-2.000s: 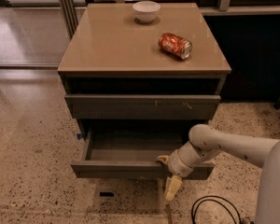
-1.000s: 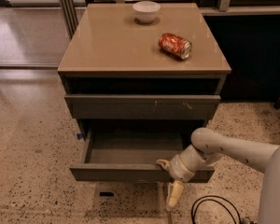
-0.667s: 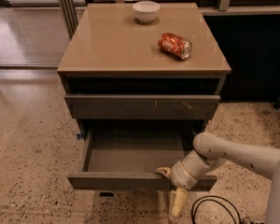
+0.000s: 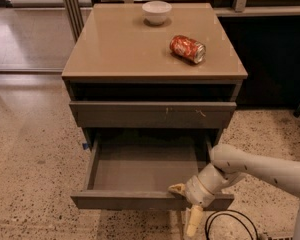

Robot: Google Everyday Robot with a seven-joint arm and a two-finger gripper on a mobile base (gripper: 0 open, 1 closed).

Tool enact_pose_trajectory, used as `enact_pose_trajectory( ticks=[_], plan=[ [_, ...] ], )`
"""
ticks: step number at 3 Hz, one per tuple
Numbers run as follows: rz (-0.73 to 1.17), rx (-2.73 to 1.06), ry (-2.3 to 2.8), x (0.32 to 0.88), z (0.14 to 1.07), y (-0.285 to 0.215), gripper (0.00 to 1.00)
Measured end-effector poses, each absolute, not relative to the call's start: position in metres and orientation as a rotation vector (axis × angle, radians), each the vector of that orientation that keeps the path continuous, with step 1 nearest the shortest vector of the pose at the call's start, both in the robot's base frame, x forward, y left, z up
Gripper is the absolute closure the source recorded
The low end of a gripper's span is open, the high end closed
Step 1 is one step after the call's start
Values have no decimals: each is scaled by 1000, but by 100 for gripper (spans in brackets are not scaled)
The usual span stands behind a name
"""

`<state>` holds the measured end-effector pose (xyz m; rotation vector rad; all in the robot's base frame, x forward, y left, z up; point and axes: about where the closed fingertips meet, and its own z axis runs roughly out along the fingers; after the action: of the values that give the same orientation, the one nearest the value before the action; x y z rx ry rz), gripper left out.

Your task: Open top drawer

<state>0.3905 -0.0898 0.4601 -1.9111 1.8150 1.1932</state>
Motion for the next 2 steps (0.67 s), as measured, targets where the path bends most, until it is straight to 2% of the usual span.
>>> enact_pose_trajectory(
  ticks=[2],
  plan=[
    [1264,-1932,1797,373,457,-84,0]
  ],
)
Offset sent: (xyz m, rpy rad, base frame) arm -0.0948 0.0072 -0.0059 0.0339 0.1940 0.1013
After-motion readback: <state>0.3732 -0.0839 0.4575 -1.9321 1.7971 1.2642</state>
